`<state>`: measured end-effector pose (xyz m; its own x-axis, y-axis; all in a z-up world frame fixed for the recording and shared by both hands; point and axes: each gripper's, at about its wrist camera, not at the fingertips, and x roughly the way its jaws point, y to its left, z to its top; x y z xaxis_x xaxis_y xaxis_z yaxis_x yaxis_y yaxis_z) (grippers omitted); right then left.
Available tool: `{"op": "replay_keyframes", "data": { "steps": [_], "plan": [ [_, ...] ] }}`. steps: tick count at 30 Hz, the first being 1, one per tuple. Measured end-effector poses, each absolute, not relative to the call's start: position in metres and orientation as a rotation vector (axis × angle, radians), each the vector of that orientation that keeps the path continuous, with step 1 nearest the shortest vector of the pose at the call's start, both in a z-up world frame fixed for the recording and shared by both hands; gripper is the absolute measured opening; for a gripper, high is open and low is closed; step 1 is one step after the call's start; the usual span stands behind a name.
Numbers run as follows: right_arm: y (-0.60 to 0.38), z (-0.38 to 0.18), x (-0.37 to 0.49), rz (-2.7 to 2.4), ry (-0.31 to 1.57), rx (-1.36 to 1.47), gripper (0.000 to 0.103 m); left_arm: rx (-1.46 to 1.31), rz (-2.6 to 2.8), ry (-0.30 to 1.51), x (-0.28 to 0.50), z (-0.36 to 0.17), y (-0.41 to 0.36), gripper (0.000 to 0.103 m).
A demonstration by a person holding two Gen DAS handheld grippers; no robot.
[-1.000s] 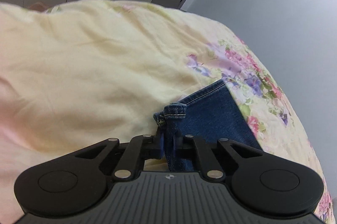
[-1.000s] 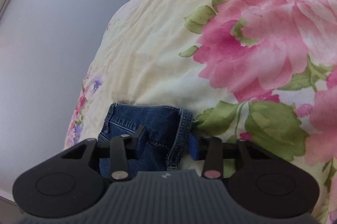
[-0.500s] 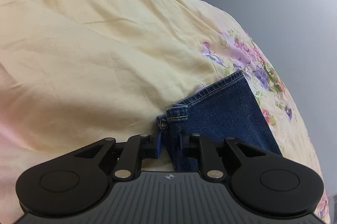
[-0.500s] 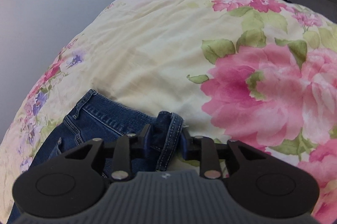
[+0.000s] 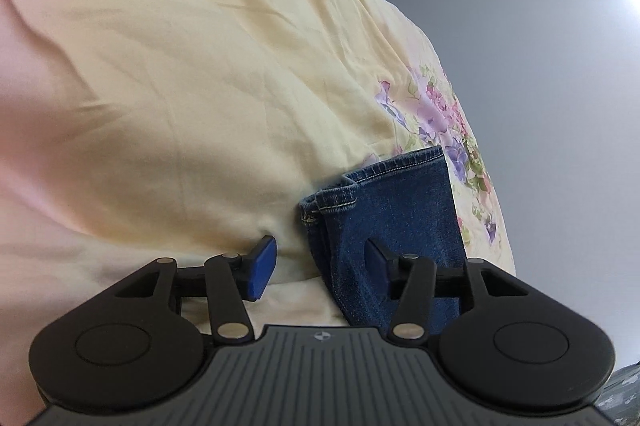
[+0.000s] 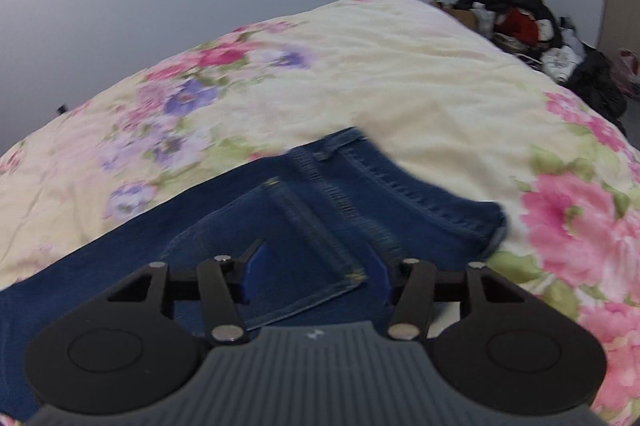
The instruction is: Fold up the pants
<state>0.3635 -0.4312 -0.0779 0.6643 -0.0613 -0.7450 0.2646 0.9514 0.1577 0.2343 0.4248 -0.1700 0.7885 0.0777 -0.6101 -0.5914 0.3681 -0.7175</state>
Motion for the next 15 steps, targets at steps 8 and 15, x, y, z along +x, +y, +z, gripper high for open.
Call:
{"op": "replay_keyframes", "data": {
  "steps": [8, 15],
  "plan": [
    [-0.253, -0.101, 0.410, 0.177, 0.945, 0.134, 0.013, -1.028, 0.465, 0.549, 0.265, -0.175, 0.415, 0.033],
    [-0.131, -0.127, 0.452, 0.347, 0.987, 0.070, 0.000, -0.992, 0.437, 0.513, 0.267, -0.182, 0.415, 0.022]
  ]
}}
